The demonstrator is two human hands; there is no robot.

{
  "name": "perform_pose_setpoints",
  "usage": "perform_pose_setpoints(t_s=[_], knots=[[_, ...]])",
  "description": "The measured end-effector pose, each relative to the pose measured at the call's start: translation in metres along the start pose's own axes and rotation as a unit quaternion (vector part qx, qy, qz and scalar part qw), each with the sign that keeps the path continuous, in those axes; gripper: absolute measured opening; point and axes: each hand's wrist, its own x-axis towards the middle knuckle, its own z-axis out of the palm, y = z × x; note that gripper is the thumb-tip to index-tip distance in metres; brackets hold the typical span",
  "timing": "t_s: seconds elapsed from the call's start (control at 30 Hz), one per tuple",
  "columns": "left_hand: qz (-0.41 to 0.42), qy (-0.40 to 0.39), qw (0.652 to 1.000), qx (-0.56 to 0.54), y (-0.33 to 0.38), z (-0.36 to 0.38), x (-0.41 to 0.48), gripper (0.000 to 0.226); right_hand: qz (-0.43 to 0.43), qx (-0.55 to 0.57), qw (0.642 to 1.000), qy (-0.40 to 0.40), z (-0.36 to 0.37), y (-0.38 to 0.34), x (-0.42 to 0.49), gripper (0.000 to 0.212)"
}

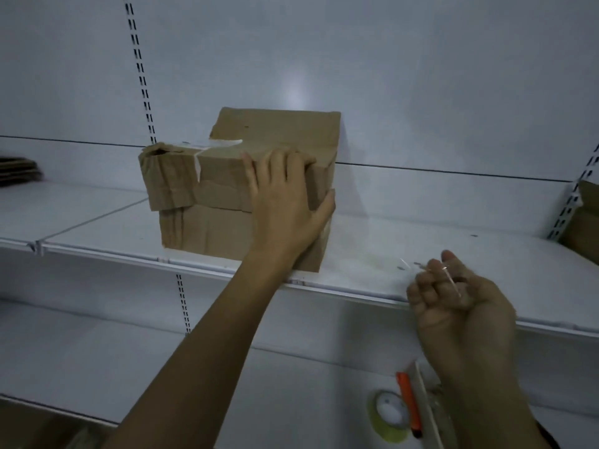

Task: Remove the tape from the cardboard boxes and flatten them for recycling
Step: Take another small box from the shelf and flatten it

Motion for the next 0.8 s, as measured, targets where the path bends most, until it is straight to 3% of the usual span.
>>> perform_pose_setpoints(t_s=[0.17, 0.3, 0.43, 0.53, 0.6, 0.7, 0.8], knots=[[0.014, 0.046, 0.997, -0.058, -0.021, -0.02, -0.003, 0.043, 0.045, 0.008, 0.998, -0.053, 0.019, 0.002, 0.014, 0.021], [0.049, 0.081, 0.991, -0.095, -0.047, -0.043, -0.007, 0.048, 0.004, -0.082, 0.995, -0.056, 0.022, 0.005, 0.022, 0.016], [0.054, 0.093, 0.989, -0.103, -0.077, -0.064, -0.013, 0.053, 0.003, -0.166, 0.978, -0.127, 0.021, -0.003, 0.03, 0.029], [0.069, 0.099, 0.987, -0.109, -0.09, -0.071, -0.014, 0.05, -0.011, -0.225, 0.963, -0.145, 0.023, 0.001, 0.035, 0.018], [0.08, 0.11, 0.982, -0.128, -0.09, -0.07, -0.015, 0.046, -0.086, -0.319, 0.936, -0.121, 0.021, 0.01, 0.034, 0.005], [0.082, 0.139, 0.977, -0.141, -0.09, -0.062, -0.016, 0.043, -0.266, -0.446, 0.852, -0.074, 0.018, 0.021, 0.033, 0.011], [0.096, 0.146, 0.975, -0.137, -0.092, -0.059, -0.016, 0.042, -0.314, -0.404, 0.856, -0.072, 0.03, 0.036, 0.024, 0.016]])
